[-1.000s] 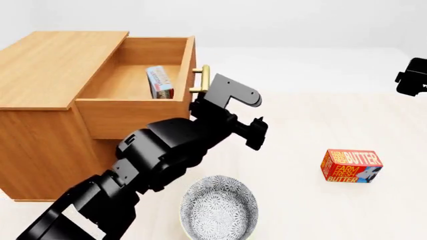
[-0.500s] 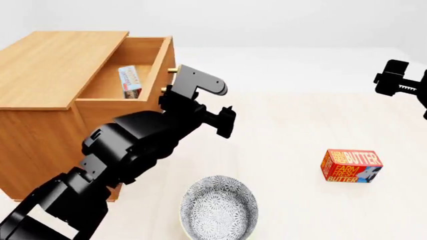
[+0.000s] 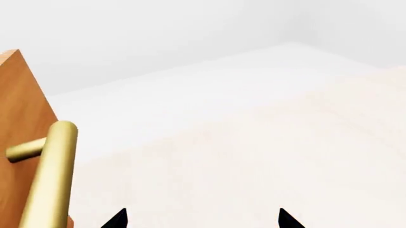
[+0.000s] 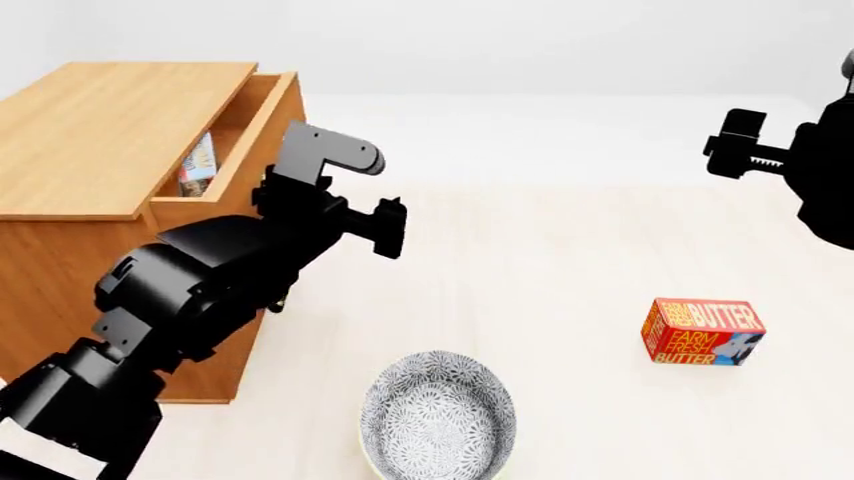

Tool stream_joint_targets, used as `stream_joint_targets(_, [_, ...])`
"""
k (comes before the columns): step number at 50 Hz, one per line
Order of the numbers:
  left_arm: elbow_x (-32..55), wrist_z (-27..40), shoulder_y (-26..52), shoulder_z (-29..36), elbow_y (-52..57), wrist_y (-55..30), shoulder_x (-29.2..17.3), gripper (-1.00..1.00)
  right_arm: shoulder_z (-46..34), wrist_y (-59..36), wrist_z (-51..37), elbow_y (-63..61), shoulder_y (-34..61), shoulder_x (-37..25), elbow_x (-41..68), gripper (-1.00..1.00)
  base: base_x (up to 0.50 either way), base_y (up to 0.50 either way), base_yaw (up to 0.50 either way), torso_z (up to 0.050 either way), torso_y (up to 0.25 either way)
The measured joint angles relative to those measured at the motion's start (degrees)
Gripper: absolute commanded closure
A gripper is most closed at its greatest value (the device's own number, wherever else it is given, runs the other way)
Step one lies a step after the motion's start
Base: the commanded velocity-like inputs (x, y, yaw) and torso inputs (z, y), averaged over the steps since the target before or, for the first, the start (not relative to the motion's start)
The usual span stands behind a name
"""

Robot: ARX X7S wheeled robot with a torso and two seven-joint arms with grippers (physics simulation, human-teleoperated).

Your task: Put the chocolate pudding in the top drawer of the cabinet and close it.

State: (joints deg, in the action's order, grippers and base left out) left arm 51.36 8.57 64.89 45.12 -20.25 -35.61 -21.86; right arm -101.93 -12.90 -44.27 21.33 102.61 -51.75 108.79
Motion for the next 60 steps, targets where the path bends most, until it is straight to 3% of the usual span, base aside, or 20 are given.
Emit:
stream_joint_targets(23, [0.5,0.9,-0.8,-2.4,0.3,-0.1,-5.9,-1.00,0.5,0.0,0.4,0.8,-0.6,0.8,-0.2,-1.00,0.00,0.00,0.00,0.000,0.000])
stream_joint_targets(43, [3.8,2.0,-1.3,-3.3,2.0,0.0,-8.2,-1.00,0.9,0.3,0.6,1.6,-1.4,1.4,-0.3,-1.00,0.00,0.00,0.00,0.000,0.001])
stream_joint_targets(60, [6.5,4.5,-4.5,-5.0,11.7,-1.8,-12.6,-1.00,1.2,2.1,0.5,-1.6,-3.4,-0.3,-0.9,-1.00,0.00,0.00,0.00,0.000,0.001])
